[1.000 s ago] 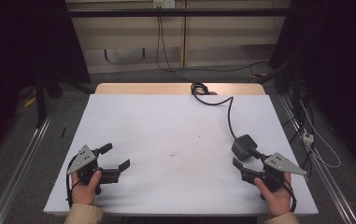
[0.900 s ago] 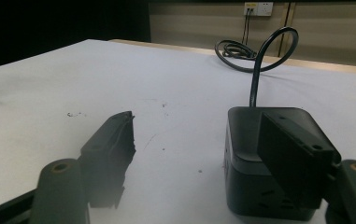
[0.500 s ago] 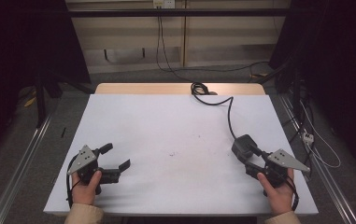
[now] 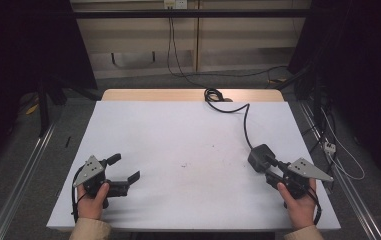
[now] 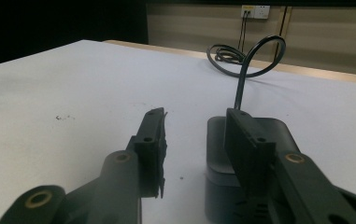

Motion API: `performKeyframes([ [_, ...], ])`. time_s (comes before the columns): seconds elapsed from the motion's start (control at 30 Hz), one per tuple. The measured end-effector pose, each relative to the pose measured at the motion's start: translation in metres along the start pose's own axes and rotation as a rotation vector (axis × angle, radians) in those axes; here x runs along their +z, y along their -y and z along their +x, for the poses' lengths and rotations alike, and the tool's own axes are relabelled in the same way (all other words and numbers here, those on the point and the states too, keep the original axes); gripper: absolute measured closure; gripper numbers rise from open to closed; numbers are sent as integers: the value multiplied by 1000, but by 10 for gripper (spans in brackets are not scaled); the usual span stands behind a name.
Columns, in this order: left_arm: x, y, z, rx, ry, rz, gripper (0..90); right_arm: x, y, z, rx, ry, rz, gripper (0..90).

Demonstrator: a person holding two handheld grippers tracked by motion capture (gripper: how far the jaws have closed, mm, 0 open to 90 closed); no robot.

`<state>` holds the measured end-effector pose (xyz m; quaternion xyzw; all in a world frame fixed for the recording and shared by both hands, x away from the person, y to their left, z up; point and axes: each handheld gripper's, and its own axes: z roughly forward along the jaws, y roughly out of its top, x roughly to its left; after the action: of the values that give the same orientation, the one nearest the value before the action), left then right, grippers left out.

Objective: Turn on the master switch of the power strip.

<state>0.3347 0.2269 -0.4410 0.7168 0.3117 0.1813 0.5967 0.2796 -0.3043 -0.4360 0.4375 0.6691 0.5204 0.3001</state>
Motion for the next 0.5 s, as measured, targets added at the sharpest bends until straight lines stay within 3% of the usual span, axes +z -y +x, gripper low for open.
performKeyframes([
  [0.5,1,0,-1,-1,0,0,33,1,-2,-2,9,-18,13,684],
])
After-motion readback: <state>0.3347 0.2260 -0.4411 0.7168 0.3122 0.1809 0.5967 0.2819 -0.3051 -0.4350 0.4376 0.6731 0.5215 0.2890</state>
